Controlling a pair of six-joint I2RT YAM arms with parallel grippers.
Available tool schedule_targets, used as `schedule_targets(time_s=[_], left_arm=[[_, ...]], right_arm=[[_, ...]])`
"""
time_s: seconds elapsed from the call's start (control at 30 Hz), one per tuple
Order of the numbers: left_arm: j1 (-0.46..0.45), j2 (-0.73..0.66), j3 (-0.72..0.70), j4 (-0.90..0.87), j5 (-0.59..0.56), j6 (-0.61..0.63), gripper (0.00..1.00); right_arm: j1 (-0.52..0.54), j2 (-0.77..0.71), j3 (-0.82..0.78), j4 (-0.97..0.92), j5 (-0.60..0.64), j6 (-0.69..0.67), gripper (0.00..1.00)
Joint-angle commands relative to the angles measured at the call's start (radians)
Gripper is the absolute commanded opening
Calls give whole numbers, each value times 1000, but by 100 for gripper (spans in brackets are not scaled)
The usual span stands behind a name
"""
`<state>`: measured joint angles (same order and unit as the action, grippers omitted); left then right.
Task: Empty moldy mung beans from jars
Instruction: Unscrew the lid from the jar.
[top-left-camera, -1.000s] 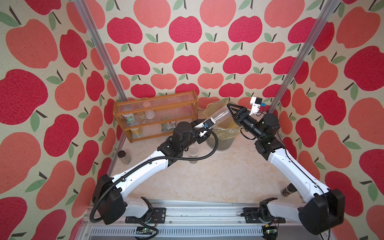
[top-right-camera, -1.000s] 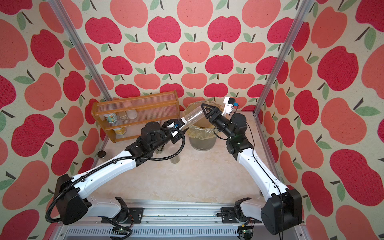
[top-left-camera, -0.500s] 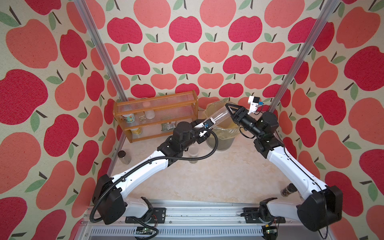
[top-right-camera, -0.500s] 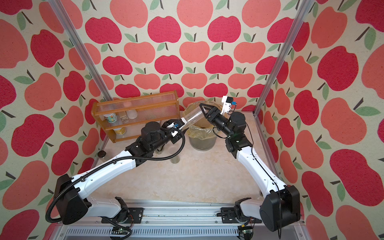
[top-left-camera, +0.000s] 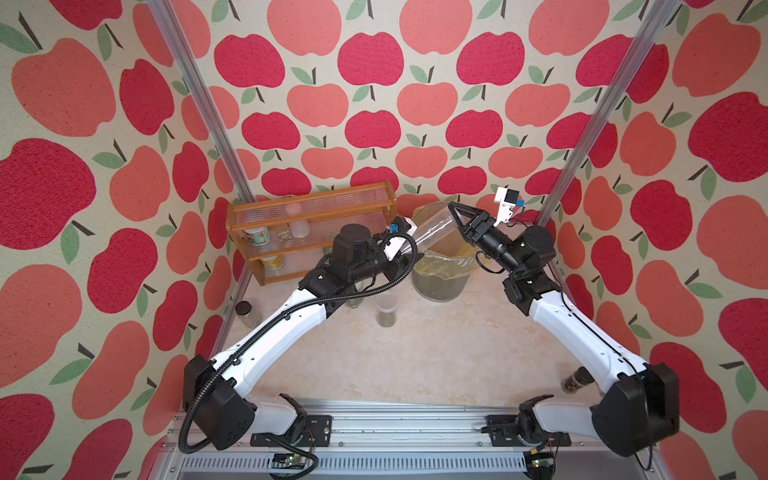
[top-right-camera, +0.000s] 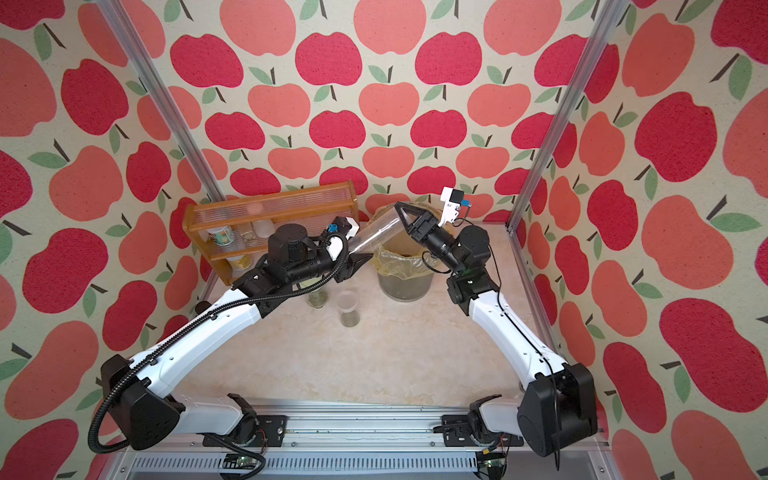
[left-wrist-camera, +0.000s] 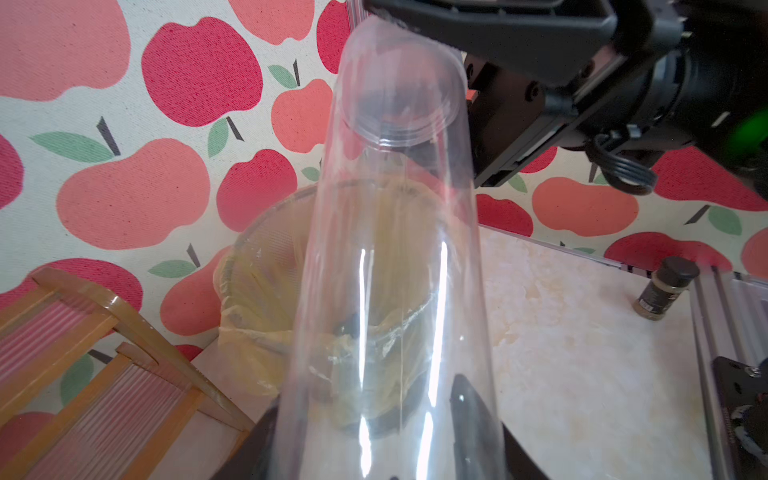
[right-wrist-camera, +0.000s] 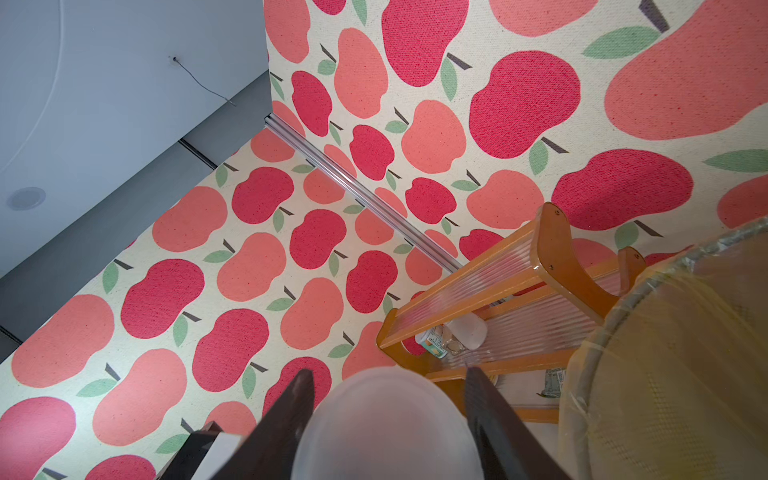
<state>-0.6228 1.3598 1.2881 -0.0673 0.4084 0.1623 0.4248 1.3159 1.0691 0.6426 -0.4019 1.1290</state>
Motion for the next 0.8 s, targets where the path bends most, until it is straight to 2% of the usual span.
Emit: schedule_targets(time_s=[0.0, 0.17, 0.33, 0.53, 0.77], left_arm=[[120, -17, 39, 34, -101, -253, 39], [140, -24, 45, 16, -86, -272, 39], [172, -27, 51, 25, -5, -334, 39], [219, -12, 90, -29, 79, -345, 40], [227, -23, 117, -97, 72, -301, 40]], right_arm=[[-15, -9, -16, 133, 1, -34, 48], [-14, 0, -43, 226, 11, -39, 48], [-12, 25, -61, 358, 13, -17, 48], [-5, 63, -41, 441, -4, -18, 48], [-6, 93, -20, 460, -24, -20, 48]])
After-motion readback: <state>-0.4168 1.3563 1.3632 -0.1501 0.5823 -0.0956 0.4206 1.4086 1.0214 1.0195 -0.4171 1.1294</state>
